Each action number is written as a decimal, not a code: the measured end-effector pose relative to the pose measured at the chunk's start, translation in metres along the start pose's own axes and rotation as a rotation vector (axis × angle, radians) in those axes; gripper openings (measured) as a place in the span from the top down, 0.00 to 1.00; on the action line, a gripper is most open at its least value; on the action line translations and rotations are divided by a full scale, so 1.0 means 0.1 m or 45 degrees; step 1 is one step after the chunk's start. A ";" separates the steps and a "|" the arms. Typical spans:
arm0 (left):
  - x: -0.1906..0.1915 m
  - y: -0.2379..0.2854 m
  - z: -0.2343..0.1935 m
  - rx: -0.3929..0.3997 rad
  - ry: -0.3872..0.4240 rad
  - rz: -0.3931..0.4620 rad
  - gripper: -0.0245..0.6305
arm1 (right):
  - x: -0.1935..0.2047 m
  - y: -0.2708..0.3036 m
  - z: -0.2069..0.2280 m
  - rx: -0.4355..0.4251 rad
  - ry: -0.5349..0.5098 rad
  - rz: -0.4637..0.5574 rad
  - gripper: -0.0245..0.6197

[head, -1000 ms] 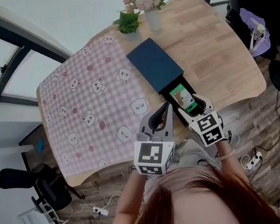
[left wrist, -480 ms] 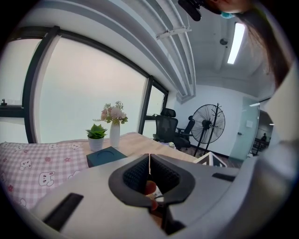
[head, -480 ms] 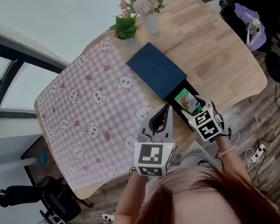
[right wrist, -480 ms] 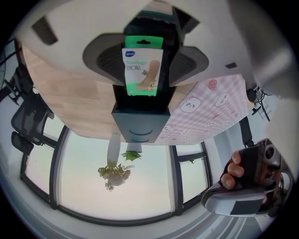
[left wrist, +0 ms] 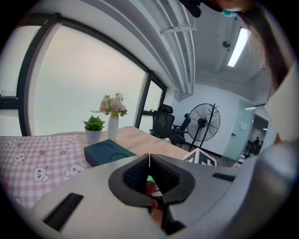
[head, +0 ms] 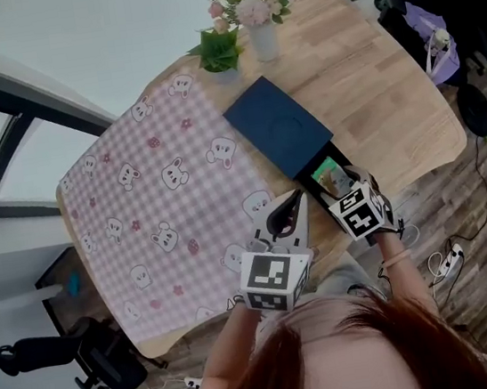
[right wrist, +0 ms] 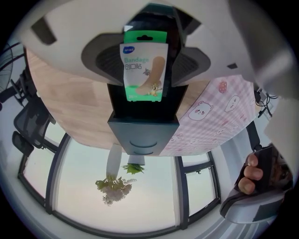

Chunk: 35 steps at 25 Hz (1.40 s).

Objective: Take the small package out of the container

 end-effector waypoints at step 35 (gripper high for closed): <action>0.09 0.07 -0.21 0.116 -0.071 -0.021 0.94 | 0.01 0.30 -0.03 -0.035 -0.048 -0.246 0.43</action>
Point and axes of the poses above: the fingertips, and each gripper's own axes: y forward along the fingers, z to its right, x out of its underside, the point moved 3 cm from there along -y, backward along the fingers, and after that the axes turned 1 degree about -z, right-handed, at the moved point
